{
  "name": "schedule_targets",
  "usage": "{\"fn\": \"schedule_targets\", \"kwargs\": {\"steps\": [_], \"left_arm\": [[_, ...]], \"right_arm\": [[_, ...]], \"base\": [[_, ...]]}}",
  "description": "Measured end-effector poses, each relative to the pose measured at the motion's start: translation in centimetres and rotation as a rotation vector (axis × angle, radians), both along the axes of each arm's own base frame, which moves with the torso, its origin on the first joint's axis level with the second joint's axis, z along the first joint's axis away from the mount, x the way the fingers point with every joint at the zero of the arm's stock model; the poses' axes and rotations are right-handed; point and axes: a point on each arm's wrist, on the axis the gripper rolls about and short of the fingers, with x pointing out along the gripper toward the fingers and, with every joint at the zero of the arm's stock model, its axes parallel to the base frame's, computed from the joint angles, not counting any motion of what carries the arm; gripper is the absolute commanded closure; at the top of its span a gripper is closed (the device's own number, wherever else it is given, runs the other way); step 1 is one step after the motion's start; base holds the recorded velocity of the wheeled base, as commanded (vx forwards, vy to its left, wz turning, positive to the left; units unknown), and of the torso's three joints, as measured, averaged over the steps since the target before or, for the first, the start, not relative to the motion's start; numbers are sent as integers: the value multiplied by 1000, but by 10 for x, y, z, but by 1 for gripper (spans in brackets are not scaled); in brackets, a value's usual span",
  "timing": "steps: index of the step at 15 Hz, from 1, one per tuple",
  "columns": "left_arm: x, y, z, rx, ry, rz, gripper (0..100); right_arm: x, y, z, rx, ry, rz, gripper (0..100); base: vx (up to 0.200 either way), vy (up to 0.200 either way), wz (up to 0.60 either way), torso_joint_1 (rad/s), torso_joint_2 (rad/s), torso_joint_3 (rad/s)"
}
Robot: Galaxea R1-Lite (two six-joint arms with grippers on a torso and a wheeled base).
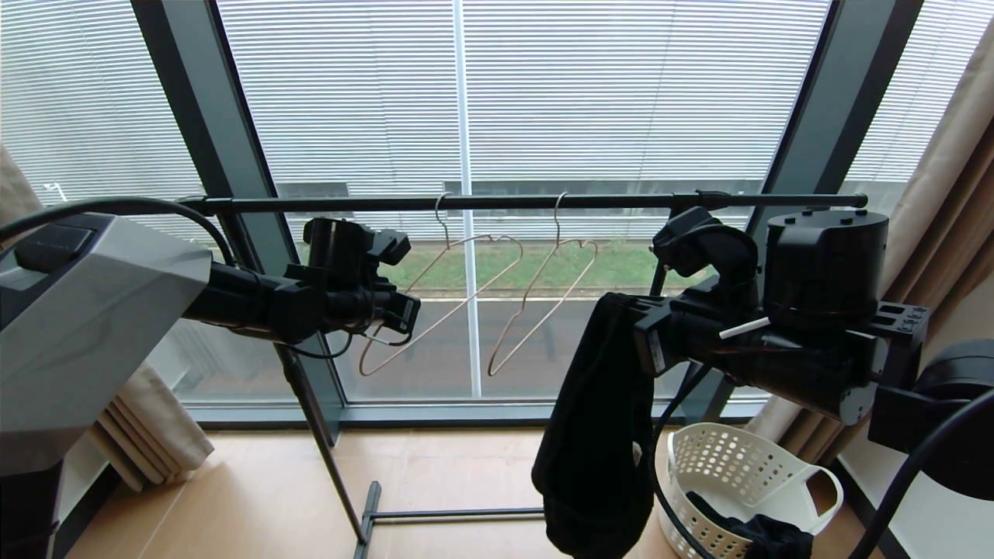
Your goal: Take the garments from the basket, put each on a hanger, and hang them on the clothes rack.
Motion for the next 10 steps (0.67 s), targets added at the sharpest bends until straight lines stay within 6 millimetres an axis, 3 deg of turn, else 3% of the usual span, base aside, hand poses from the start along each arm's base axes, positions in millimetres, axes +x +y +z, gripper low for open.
{"fn": "schedule_targets", "kwargs": {"steps": [4, 10], "left_arm": [[-17, 4, 20, -14, -17, 1, 100], [-66, 11, 37, -10, -17, -18, 100]], "right_arm": [[0, 0, 0, 0, -1, 1, 100], [-2, 3, 0, 0, 1, 12, 100]], "base": [[0, 0, 0, 0, 0, 0], [0, 0, 0, 0, 0, 0]]}}
